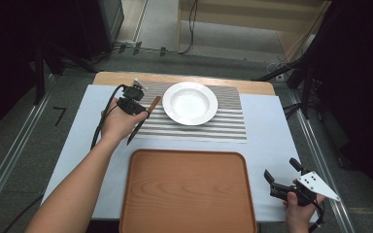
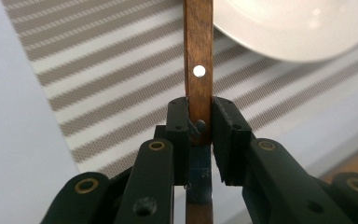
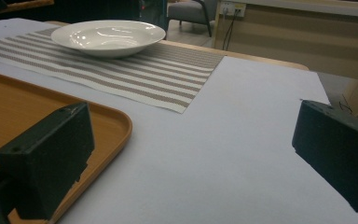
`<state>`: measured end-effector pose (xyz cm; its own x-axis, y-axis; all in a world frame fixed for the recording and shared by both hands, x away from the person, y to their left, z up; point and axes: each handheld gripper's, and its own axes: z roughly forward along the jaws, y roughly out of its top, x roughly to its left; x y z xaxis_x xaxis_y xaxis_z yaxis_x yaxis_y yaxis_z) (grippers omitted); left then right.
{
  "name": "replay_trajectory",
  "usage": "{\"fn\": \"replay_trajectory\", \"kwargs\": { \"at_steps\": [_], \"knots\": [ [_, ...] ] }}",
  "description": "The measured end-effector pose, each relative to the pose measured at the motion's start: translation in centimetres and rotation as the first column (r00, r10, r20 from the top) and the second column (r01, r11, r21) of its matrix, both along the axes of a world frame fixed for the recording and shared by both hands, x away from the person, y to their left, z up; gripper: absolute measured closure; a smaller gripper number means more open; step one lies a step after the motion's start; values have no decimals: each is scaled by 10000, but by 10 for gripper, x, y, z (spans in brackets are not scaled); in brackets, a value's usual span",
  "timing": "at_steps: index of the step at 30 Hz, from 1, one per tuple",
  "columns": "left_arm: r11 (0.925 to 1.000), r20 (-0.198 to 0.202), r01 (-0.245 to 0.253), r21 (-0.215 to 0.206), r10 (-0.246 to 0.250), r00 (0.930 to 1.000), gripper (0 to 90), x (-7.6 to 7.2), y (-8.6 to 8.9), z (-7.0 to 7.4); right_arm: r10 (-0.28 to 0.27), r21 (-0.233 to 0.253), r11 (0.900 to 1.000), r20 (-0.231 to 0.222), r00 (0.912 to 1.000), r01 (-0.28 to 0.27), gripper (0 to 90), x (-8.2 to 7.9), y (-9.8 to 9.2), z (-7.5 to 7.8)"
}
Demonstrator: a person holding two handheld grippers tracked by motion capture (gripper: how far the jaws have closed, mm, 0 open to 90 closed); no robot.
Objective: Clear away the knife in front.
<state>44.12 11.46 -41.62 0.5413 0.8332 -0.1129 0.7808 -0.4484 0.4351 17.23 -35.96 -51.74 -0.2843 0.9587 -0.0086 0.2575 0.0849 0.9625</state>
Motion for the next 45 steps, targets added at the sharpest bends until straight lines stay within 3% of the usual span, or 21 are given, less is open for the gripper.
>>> {"fn": "replay_trajectory", "kwargs": {
  "at_steps": [2, 10, 18, 20, 30, 45],
  "knots": [
    [9996, 38, 277, 26, -277, 9996, 776, -13, -3, -3, -13, 3, 10000, 5, 10000, 13, 0, 0, 0, 0],
    [9973, 213, 730, -2, -730, 9971, 776, -42, -8, -7, -11, 3, 10000, 25, 10000, 11, 0, 0, -1, 0],
    [9937, 230, 1072, -337, -1064, 9941, 775, -64, -8, -7, -7, 15, 10000, 33, 10000, 7, 0, 0, -1, 0],
    [9917, 354, 1202, -459, -1186, 9923, 775, -75, -7, -3, -3, 14, 10000, 37, 10000, 3, 0, 0, -1, 0],
    [9880, 491, 1349, -748, -1314, 9901, 775, -105, -3, -7, 1, 52, 10000, 15, 10000, -2, 0, -1, -1, 0],
    [9833, 211, 1462, -1087, -1448, 9892, 775, -146, 0, -31, 35, 12, 10000, 20, 10000, -35, 0, -1, 0, 0]
  ]
}}
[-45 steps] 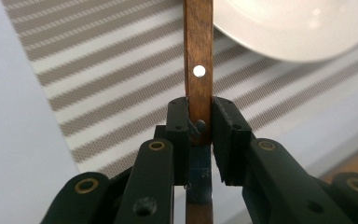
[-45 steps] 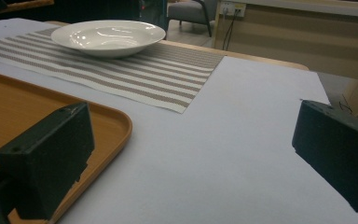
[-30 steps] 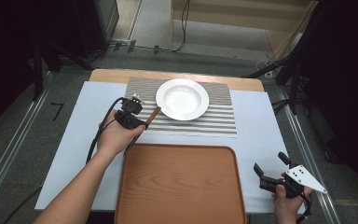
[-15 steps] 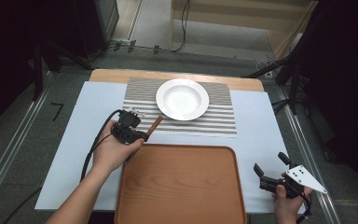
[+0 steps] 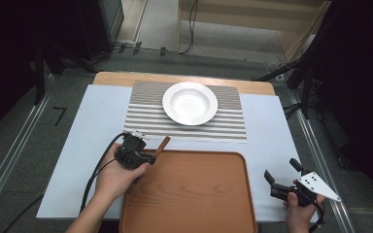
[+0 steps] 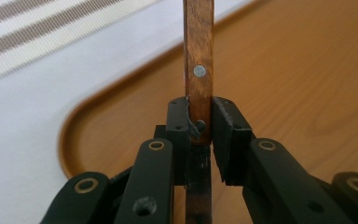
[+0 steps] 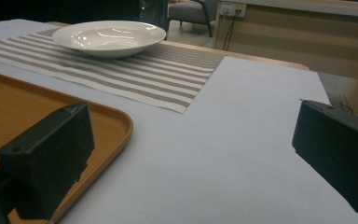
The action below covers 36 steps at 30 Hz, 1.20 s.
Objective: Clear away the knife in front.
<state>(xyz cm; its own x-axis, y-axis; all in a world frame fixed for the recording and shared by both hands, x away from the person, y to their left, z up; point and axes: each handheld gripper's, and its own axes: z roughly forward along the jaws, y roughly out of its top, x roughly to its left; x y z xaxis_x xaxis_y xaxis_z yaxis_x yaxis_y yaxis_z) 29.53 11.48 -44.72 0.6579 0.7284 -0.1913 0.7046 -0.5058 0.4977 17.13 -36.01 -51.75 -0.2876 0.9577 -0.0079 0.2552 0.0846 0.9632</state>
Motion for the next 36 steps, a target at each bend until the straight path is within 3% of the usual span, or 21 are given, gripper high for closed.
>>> {"fn": "replay_trajectory", "kwargs": {
  "at_steps": [5, 15, 17, 22, 23, 24, 25, 27, 31, 36],
  "knots": [
    [10000, -122, 39, -56, -39, 9999, 776, -14, -1, -8, -15, -8, 10000, -2, 10000, 15, 0, 0, 0, 0],
    [9998, -406, -116, -191, 108, 9991, 776, -27, 6, -23, -31, -8, 10000, -9, 10000, 31, 0, 0, 0, 0],
    [9999, -196, -147, 53, 148, 9997, 775, -32, 7, -25, -18, -17, 10000, -16, 10000, 18, 0, 0, 0, 0],
    [9992, 61, -326, -219, 327, 9994, 766, -38, 12, -22, -23, -14, 10000, -26, 10000, 23, 0, 0, 1, 0],
    [9993, 304, -334, -188, 340, 9990, 711, -38, 11, -20, -25, -17, 10000, -27, 10000, 25, 0, 0, 1, 0],
    [9993, 304, -334, -188, 340, 9990, 667, -38, 11, -20, -25, -17, 10000, -27, 10000, 25, 0, 0, 1, 0],
    [9993, 561, -216, -290, 232, 9982, 661, -40, 10, -15, -26, -24, 10000, -25, 10000, 26, 0, 0, 1, 0],
    [9984, 756, 131, -557, -88, 9971, 705, -41, 6, -12, -35, -20, 10000, -33, 10000, 35, 0, 0, 1, 0],
    [9937, 754, 804, -785, -745, 9944, 894, -42, -3, -15, -45, -27, 10000, -40, 10000, 45, 0, 0, 1, 0],
    [9926, 655, 1128, -449, -1097, 9918, 900, -39, -19, -25, -43, -20, 10000, -23, 10000, 43, 0, 0, 1, 0]
  ]
}}
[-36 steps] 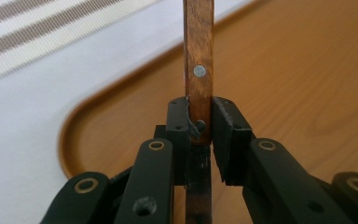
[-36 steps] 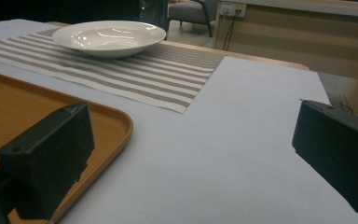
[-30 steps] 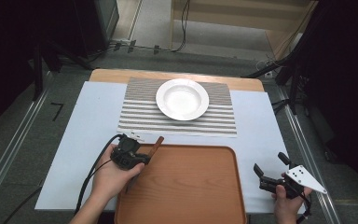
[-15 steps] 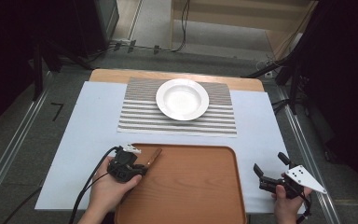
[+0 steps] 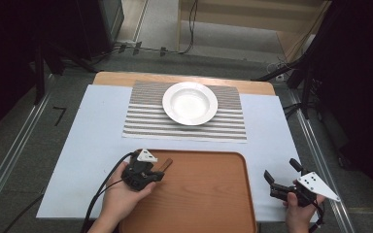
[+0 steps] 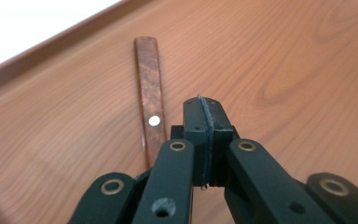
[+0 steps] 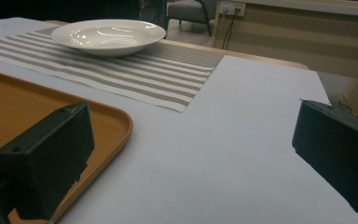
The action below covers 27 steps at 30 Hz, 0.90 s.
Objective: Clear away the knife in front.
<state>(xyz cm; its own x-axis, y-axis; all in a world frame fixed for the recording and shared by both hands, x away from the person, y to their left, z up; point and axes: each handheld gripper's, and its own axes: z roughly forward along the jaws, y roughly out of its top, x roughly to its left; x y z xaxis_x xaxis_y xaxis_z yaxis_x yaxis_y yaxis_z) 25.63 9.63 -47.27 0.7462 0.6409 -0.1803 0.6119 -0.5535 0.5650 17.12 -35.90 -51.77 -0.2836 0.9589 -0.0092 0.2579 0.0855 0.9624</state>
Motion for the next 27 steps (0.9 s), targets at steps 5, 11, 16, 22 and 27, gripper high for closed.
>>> {"fn": "replay_trajectory", "kwargs": {
  "at_steps": [5, 11, 16, 22, 27],
  "knots": [
    [9988, 49, 2, 496, -4, 10000, 900, 5, -6, -9, 5, -4, 10000, 2, 10000, -5, 0, 0, 0, 0],
    [9975, 53, -248, 668, 245, 9997, 900, 10, 4, -13, 8, 1, 10000, 2, 10000, -8, 0, 0, 0, 0],
    [9959, 18, -699, 567, 699, 9975, 900, 14, 21, -13, 1, 12, 10000, -3, 10000, -1, 0, 0, 0, 0],
    [9940, 34, -967, 519, 967, 9953, 900, 15, 36, -13, -20, -20, 10000, -40, 10000, 20, 0, 0, 1, 0],
    [9930, -19, -1088, 456, 1090, 9940, 900, 13, 48, -13, -43, -37, 10000, -36, 10000, 43, 0, 0, 1, 0]
  ]
}}
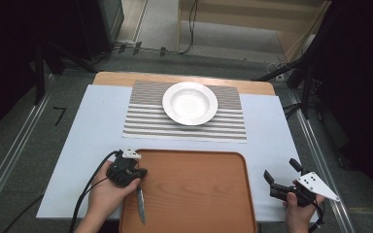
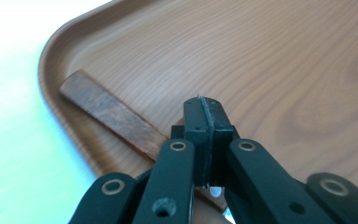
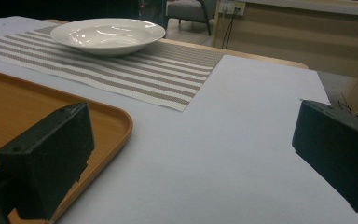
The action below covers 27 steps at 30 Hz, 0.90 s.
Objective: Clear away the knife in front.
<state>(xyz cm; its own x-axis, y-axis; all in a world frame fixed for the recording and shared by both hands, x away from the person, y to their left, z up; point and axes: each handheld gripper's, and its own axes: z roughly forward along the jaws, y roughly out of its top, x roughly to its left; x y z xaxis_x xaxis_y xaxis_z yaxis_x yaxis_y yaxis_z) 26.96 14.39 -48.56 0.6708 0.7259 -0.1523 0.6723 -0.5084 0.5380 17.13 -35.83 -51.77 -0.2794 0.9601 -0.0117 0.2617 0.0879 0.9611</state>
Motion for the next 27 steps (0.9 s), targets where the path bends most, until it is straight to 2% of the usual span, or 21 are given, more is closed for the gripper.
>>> {"fn": "replay_trajectory", "kwargs": {
  "at_steps": [6, 7, 8, 9, 11, 12, 13, 14, 15, 17, 19, 20, 21, 23, 24, 25, 26, 27],
  "knots": [
    [9999, 137, -140, -49, 140, 9998, 888, -1, 11, 0, 5, -35, 10000, 21, 10000, -5, 0, 0, 0, 0],
    [9995, 258, -72, -295, 80, 9996, 831, -3, 13, 0, 1, -38, 10000, 17, 10000, -1, 0, 0, 0, 0],
    [9995, 258, -72, -295, 80, 9996, 792, -3, 13, 0, 1, -38, 10000, 17, 10000, -1, 0, 0, 0, 0],
    [9991, 538, 68, -414, -46, 9985, 747, -5, 13, 1, -4, -22, 10000, -12, 10000, 4, 0, 0, 1, 0],
    [9989, 670, 93, -456, -63, 9977, 648, -5, 13, 1, -2, -42, 10000, 5, 10000, 2, 0, 0, 1, 0],
    [9979, 821, 154, -622, -102, 9966, 648, -6, 13, 2, -2, -42, 10000, 5, 10000, 2, 0, 0, 1, 0],
    [9944, 1003, 87, -1052, 19, 9950, 522, -7, 15, 4, -4, -41, 10000, 4, 10000, 4, 0, 0, 1, 0],
    [9944, 1003, 87, -1052, 19, 9950, 480, -7, 15, 4, -4, -41, 10000, 4, 10000, 4, 0, 0, 1, 0],
    [9892, 1160, 65, -1464, 106, 9932, 415, -8, 17, 6, 4, -42, 10000, 9, 10000, -4, 0, 0, 1, 0],
    [9866, 1352, 38, -1630, 185, 9906, 289, -8, 19, 9, -5, -46, 10000, 4, 10000, 5, 0, 0, 1, 0],
    [9791, 1477, 83, -2033, 222, 9888, 206, -9, 22, 10, 27, -34, 10000, -19, 10000, -27, 0, 0, 1, 0],
    [9791, 1477, 83, -2033, 222, 9888, 160, -9, 22, 10, 21, -36, 10000, -19, 10000, -21, 0, 0, 1, 0],
    [9704, 1370, 112, -2411, 227, 9903, 84, -8, 25, 11, 27, -36, 10000, -16, 10000, -27, 0, 0, 1, 0],
    [9552, 1331, 222, -2952, 181, 9909, 25, -7, 32, 11, 26, -33, 10000, -21, 10000, -27, 0, 0, 1, 0],
    [9552, 1331, 222, -2952, 181, 9909, 0, -7, 32, 11, 26, -33, 10000, -21, 10000, -27, 0, 0, 1, 0],
    [9443, 1444, 223, -3283, 268, 9892, 0, -6, 38, 11, 25, -33, 10000, -19, 10000, -25, 0, 0, 1, 0],
    [9443, 1444, 223, -3283, 268, 9892, 0, -6, 38, 11, 25, -33, 10000, -19, 10000, -25, 0, 0, 1, 0],
    [9420, 1628, 108, -3355, 467, 9855, 0, -7, 43, 12, 22, -40, 10000, -18, 10000, -22, 0, 0, 1, 0]
  ]
}}
